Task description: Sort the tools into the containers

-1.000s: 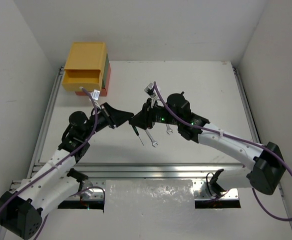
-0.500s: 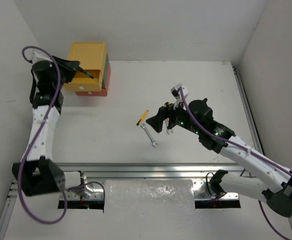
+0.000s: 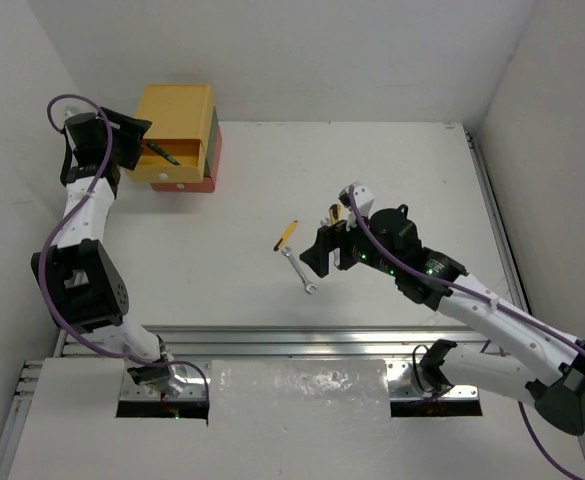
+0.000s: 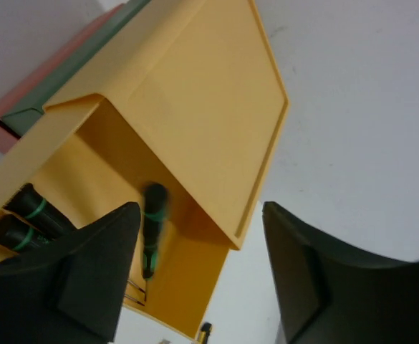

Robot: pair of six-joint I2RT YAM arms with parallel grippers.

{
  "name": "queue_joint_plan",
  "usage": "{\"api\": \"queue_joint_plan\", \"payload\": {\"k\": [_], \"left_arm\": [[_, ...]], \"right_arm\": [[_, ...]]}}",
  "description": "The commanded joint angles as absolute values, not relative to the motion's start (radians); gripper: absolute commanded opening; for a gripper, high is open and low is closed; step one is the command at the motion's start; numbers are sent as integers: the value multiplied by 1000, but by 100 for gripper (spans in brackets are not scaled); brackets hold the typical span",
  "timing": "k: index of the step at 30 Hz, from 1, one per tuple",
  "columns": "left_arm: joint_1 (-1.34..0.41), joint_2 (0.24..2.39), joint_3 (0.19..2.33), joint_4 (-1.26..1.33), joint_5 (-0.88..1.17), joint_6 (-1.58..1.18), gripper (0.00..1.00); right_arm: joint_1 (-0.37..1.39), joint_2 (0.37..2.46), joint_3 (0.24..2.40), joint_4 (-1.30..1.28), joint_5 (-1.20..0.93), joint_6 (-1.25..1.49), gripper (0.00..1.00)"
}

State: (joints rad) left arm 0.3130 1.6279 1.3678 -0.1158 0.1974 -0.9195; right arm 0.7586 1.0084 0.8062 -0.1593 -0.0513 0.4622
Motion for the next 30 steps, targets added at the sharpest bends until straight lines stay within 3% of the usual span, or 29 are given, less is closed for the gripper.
{"api": "queue_joint_plan", "payload": {"k": [1, 3, 8, 9, 10, 12, 14, 17, 30], "left_arm": [[314, 1568, 1385, -28, 232, -951, 70], [316, 1519, 1385, -29, 224, -937, 85], [314, 1340, 1338, -140, 157, -858, 85], [314, 1297, 1227, -117, 146, -856, 81], [313, 1219, 1165, -106, 134, -864, 64], [314, 1158, 1004, -68, 135, -880, 50], [316, 1126, 924, -39, 147, -890, 26], [318, 1175, 864, -17, 167, -896, 25], [318, 1503, 1020, 121, 259, -939, 27]], "right_arm": [[758, 1022, 816, -130, -54, 445, 99], [756, 1029, 822, -130, -57, 445, 99], [758, 1052, 818, -123, -64, 456, 99], [756, 1054, 815, -120, -61, 459, 99], [756, 1058, 812, -114, -60, 463, 99], [756, 1065, 811, -109, -67, 466, 99], [755, 1074, 811, -106, -78, 474, 99], [755, 1072, 804, -101, -90, 482, 99], [755, 1062, 750, -71, -75, 477, 99]]}}
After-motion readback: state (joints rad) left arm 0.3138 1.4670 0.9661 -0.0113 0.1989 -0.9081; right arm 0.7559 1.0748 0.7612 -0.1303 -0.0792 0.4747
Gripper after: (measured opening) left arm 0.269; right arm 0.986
